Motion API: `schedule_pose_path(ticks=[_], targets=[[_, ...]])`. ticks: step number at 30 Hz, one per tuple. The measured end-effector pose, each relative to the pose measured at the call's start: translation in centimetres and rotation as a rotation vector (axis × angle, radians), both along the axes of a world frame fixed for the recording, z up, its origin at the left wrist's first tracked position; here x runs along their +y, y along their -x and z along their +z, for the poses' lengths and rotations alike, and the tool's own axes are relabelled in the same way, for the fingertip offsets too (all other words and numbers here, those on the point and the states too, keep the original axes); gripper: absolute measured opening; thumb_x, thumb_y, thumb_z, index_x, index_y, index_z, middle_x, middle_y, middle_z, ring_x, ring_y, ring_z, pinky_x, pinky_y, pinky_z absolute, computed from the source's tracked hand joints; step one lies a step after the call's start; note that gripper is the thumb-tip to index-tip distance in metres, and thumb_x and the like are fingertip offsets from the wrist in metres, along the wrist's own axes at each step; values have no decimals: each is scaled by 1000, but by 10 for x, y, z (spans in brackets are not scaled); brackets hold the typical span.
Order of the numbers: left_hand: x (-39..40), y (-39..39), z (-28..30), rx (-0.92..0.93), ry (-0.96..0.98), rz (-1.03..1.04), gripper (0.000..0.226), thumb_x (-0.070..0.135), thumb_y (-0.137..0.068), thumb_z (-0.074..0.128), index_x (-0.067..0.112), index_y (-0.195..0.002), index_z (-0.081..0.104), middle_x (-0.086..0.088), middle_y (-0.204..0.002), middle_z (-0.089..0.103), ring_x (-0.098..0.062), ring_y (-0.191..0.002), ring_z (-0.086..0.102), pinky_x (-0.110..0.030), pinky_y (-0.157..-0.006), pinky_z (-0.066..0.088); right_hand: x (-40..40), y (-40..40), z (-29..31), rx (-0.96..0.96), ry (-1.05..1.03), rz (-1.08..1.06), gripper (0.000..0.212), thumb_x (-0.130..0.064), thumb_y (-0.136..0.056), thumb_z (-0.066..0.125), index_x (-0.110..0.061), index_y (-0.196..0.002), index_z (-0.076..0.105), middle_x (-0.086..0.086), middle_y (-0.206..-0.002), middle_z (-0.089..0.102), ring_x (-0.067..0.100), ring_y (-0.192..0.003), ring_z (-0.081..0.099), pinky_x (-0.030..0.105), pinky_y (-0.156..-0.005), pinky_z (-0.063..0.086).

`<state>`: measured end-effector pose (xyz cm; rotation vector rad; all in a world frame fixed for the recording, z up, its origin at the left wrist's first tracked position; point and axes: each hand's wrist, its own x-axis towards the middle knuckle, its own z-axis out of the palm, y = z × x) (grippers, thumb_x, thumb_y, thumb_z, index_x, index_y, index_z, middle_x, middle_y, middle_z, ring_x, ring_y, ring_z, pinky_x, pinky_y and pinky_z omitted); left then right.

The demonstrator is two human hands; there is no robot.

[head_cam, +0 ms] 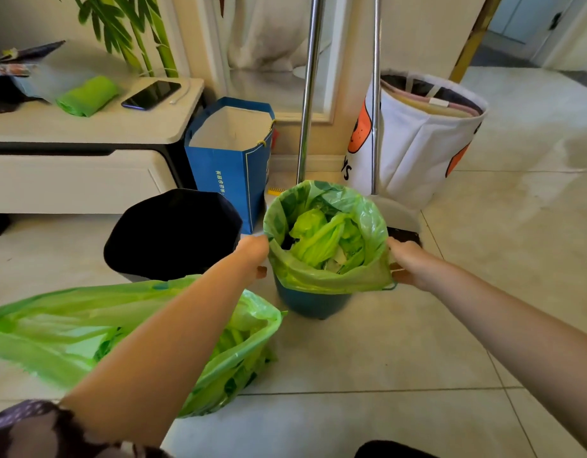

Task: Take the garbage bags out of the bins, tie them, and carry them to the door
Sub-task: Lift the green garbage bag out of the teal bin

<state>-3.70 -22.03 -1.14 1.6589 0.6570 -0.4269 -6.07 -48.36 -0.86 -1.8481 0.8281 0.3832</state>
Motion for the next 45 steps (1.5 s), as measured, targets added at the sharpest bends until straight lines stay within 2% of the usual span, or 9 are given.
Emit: schedule_pose_path(ticks=[5, 9, 11, 17, 21, 25, 36, 41, 45], targets=[[-13, 8, -10, 139, 284, 179, 29, 40, -101, 31, 13, -105, 40, -13, -87, 54, -35, -97, 57, -53, -97, 40, -12, -9, -19, 97, -191, -170, 34, -43, -97, 36, -11, -103, 47, 11, -84, 56, 25, -73, 58, 35, -60, 48], [-12, 16, -13, 148, 311, 108, 24, 10, -98, 40, 5, -83, 57, -11, -68, 64, -23, -72, 57, -42, -62, 50, -13, -18, -21, 98, -241, -200, 14, -28, -87, 54, -20, -75, 56, -1, -78, 59, 17, -67, 54, 24, -54, 36], [-7, 11, -19, 155, 313, 115, 21, 4, -97, 41, 6, -89, 60, -9, -57, 67, -22, -71, 58, -37, -54, 53, -14, -23, -20, 60, -247, -236, 13, -23, -86, 54, -20, -75, 58, -1, -80, 61, 15, -67, 58, 23, -53, 34], [7, 1, -21, 119, 325, 234, 17, 5, -100, 34, 3, -100, 51, -15, -86, 58, -25, -74, 57, -42, -69, 49, -29, -32, -19, -49, -330, -332, 19, -19, -94, 41, -23, -94, 60, -2, -82, 62, 14, -68, 59, 33, -82, 35], [5, 0, -14, 80, 300, 251, 22, 3, -100, 35, 2, -115, 51, -15, -83, 58, -26, -71, 57, -43, -64, 50, -28, -31, -15, -101, -535, -406, 33, -9, -100, 27, -10, -103, 60, 12, -73, 71, 28, -63, 68, 40, -55, 52], [6, -1, -2, 29, 281, 232, 25, 6, -97, 43, 2, -119, 55, -13, -83, 61, -26, -70, 61, -33, -41, 55, -21, -28, -5, -76, -535, -246, 30, -7, -96, 31, -4, -98, 60, 15, -77, 70, 28, -71, 67, 35, -50, 53], [18, -16, 45, -24, 394, 165, 22, 6, -90, 56, 2, -112, 55, -12, -90, 60, -20, -74, 61, -26, -44, 55, -41, -34, 48, -110, -516, -117, 23, -5, -95, 41, -3, -78, 58, 7, -48, 67, 16, -41, 65, 24, -38, 53], [10, -25, 49, -180, 274, 250, 4, 6, -89, 59, 8, -93, 60, -13, -92, 62, -26, -83, 65, -33, -56, 58, -23, -49, 53, -36, -414, -89, 23, -19, -96, 48, -12, -78, 60, 3, -44, 65, 15, -35, 62, 26, -33, 50], [5, -28, 52, -317, 49, 157, 18, 12, -95, 49, 12, -109, 61, -11, -95, 65, -27, -86, 66, -37, -64, 58, -4, -59, 54, -187, -299, -24, 22, -8, -96, 42, -15, -83, 59, 5, -52, 66, 12, -35, 61, 22, -30, 46]])
